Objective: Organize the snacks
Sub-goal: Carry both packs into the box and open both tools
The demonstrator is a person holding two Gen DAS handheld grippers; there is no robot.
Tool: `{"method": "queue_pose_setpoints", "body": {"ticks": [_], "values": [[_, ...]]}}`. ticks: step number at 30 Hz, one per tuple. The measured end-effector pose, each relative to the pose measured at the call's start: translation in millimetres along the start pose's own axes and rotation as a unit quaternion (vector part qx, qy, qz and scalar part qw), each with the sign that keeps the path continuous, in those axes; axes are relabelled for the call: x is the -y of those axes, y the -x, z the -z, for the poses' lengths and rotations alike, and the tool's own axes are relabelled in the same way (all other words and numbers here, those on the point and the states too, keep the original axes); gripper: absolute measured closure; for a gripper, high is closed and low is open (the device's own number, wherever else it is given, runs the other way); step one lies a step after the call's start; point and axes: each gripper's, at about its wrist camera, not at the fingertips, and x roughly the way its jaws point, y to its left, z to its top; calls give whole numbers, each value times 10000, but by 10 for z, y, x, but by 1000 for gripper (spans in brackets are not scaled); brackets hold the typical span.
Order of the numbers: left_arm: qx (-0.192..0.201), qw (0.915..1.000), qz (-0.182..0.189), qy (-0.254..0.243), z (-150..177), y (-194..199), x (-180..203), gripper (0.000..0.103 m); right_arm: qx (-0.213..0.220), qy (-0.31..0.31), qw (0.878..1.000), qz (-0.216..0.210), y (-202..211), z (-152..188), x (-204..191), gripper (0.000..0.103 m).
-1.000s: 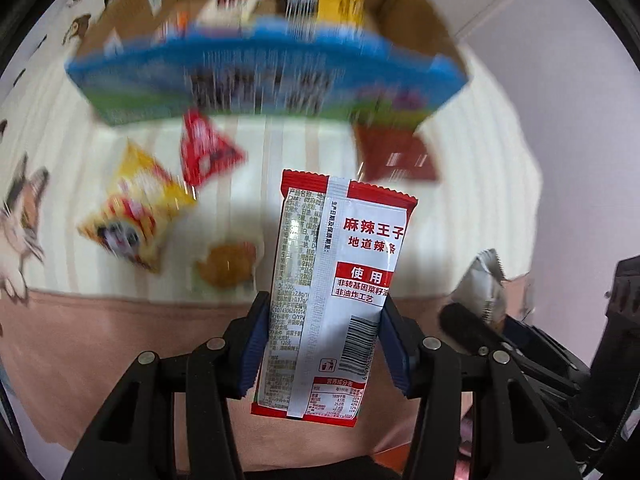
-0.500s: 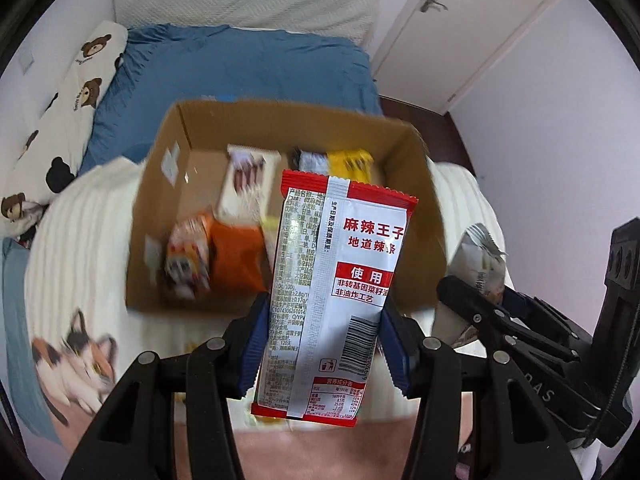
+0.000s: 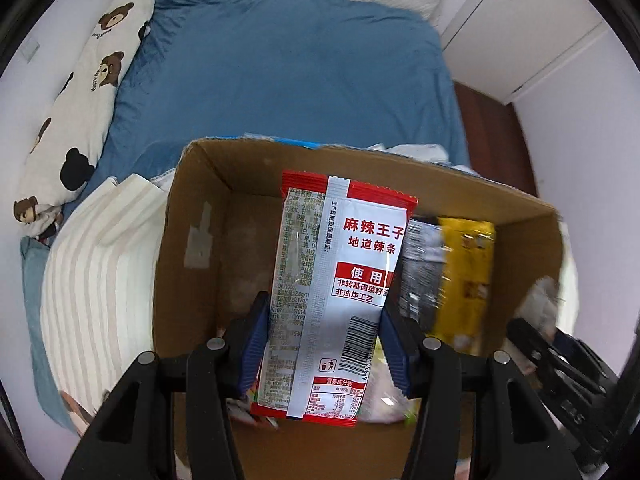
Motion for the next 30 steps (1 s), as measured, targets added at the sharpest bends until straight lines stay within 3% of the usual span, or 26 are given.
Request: {"method": "queue_pose_setpoints", "body": {"ticks": [8, 9, 10, 12, 13, 14, 16, 19, 30], "values": [[-333, 9985, -424, 16, -263, -396, -175, 53, -135, -220, 9995, 154, -248, -154, 80, 46], [-361, 9983, -453, 41, -280, -422, -201, 52, -213, -295, 9991, 205, -279, -165, 109, 42], [-355, 9983, -446, 83, -294, -434, -228, 46, -230, -326, 9988, 279, -286, -171, 118, 32], [-272, 9987, -402, 139, -305, -424, -265, 30, -232, -311, 9990, 199, -291, -174, 94, 26], [-258, 9989, -355, 145, -303, -418, -272, 16, -252, -286, 9991, 202, -301, -169, 74, 20], [-251, 9990, -349, 129, -292, -404, -266, 11, -259, -224, 9992, 214, -312, -159, 43, 19], [-165, 9990, -412, 83, -271, -363, -250, 10, -280, -113, 9991, 283, -331, -142, -14, 10], [-148, 9993, -326, 65, -238, -335, -232, 8, -247, 55, 9987, 448, -336, -113, -90, 6], [39, 9994, -202, -263, 148, -186, -58, 7, -83, 223, 9978, 623, -236, 68, -159, 3]]}}
